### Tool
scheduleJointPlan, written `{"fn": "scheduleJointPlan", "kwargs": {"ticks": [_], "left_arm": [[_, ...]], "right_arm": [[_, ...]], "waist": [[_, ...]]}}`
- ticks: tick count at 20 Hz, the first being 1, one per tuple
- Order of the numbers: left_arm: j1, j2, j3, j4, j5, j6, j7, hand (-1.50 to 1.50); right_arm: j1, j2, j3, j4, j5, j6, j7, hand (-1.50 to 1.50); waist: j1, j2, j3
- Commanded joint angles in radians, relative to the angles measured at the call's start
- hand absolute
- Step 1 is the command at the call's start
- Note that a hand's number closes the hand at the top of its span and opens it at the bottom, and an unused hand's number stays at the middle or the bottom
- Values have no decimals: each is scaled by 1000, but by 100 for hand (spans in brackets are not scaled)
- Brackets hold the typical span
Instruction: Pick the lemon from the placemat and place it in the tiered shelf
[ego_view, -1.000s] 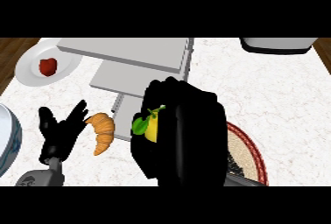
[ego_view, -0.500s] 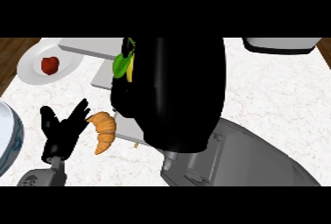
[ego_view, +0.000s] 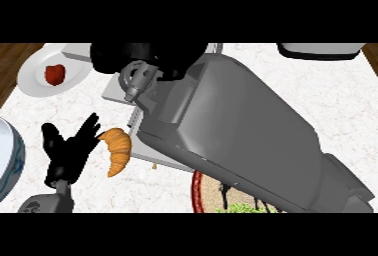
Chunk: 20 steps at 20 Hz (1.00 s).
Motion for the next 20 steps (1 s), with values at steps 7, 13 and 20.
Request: {"fn": "scheduleJointPlan", "kwargs": {"ticks": [7,13,20], "left_arm": [[5,-12,1,35,-15,13,22,0],[28,-22,0,58,-27,1,-34,0],[-32,-12,9,-6,-24,34,80,0]], "right_arm": [[-130,11,-50,283,-24,-75,88,150],[-107,11,-56,346,-23,-179,-45,150],[-153,11,-32,349,-87,-170,10,150]], "waist": [[-16,8,-2],[-23,10,-2],[-28,4,-1]]}}
